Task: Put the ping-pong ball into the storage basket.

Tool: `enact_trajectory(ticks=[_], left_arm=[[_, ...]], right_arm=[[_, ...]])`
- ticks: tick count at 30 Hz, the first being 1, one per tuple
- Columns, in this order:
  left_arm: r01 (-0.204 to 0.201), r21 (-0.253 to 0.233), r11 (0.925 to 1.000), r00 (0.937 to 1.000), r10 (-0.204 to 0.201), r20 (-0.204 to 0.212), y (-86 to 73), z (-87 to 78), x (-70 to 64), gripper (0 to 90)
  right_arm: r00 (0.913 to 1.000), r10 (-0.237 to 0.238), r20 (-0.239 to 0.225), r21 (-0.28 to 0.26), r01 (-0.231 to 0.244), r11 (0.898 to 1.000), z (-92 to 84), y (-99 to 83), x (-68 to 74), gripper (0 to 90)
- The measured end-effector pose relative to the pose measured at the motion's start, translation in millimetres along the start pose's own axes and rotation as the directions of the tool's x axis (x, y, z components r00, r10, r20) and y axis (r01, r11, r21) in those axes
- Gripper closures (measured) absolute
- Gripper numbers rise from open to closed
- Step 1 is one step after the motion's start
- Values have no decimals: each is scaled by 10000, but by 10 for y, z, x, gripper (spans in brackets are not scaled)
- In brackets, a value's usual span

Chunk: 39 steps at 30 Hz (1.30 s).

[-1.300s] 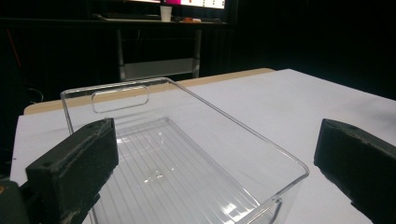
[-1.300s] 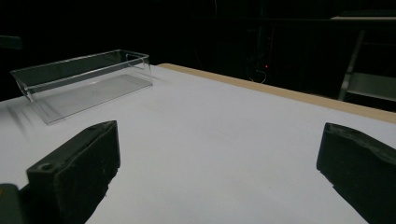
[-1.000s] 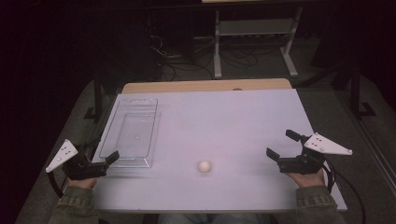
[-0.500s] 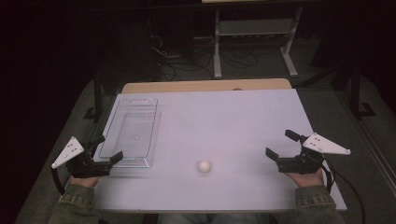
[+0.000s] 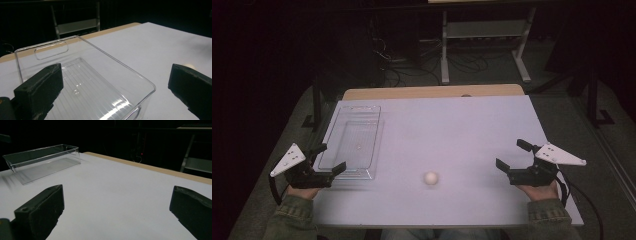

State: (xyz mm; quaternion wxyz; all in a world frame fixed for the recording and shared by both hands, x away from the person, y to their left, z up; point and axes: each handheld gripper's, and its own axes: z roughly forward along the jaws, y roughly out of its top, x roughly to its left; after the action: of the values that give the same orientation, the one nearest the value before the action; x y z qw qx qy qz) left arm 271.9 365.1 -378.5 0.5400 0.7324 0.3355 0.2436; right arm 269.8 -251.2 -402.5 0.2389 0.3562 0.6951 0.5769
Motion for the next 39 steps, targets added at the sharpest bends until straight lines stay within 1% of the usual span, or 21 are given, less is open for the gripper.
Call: enact_trajectory(ticks=[4, 5, 11, 14, 16, 17, 19, 21, 23, 25, 28, 29, 30, 34, 38, 39], left_arm=[[-137, 171, 9998, 9998, 135, 131, 59, 45, -21, 0], [-251, 256, 9994, 9996, 247, 161, 79, 56, -23, 0], [-507, 527, 9973, 9984, 492, 295, 147, 101, -44, 0], [-544, 603, 9967, 9981, 524, 338, 168, 108, -53, 0], [-628, 726, 9954, 9974, 601, 386, 191, 121, -58, 0], [-756, 828, 9937, 9964, 721, 438, 216, 142, -67, 0], [-747, 868, 9934, 9963, 707, 479, 229, 153, -76, 0], [-896, 1007, 9909, 9946, 838, 608, 279, 185, -90, 0], [-930, 1041, 9902, 9941, 865, 654, 296, 196, -95, 0], [-1099, 1150, 9873, 9919, 1016, 757, 344, 224, -106, 0], [-1152, 1240, 9856, 9911, 1056, 812, 368, 241, -114, 0], [-1297, 1408, 9815, 9889, 1176, 911, 397, 265, -125, 0], [-1342, 1471, 9800, 9882, 1213, 938, 410, 274, -128, 0], [-1421, 1571, 9773, 9866, 1270, 1022, 447, 298, -145, 0], [-1534, 1735, 9728, 9838, 1340, 1188, 485, 328, -164, 0], [-1613, 1847, 9695, 9822, 1395, 1259, 510, 342, -178, 0]], right_arm=[[10000, 0, -5, -12, 0, 10000, -1, 1, 2, 0], [10000, 1, -3, -13, -1, 10000, -2, 1, 2, 0], [10000, 1, -8, -10, -1, 10000, -3, 0, 0, 0], [10000, 2, -12, -11, -2, 10000, -2, 1, 1, 0], [10000, -4, -12, -3, 4, 10000, 0, 0, 1, 0], [10000, -10, -16, 3, 10, 10000, 3, 0, 2, 0], [10000, -14, -28, 11, 14, 10000, 5, 0, 3, 0], [10000, -8, -34, 26, 8, 10000, 6, 0, 5, 0], [10000, -14, -31, 35, 14, 10000, 6, -1, 5, 0], [10000, -8, -37, 34, 8, 10000, 6, -1, 6, 0], [10000, -14, -36, 36, 14, 10000, 6, -1, 5, 0], [10000, -11, -38, 34, 11, 10000, 6, -1, 5, 0], [10000, -17, -37, 33, 17, 10000, 6, -1, 5, 0], [10000, -18, -38, 45, 18, 10000, 6, -1, 6, 0], [10000, -4, -42, 73, 5, 10000, 6, -4, 6, 0], [10000, -2, -49, 69, 2, 10000, 6, -4, 7, 0]])
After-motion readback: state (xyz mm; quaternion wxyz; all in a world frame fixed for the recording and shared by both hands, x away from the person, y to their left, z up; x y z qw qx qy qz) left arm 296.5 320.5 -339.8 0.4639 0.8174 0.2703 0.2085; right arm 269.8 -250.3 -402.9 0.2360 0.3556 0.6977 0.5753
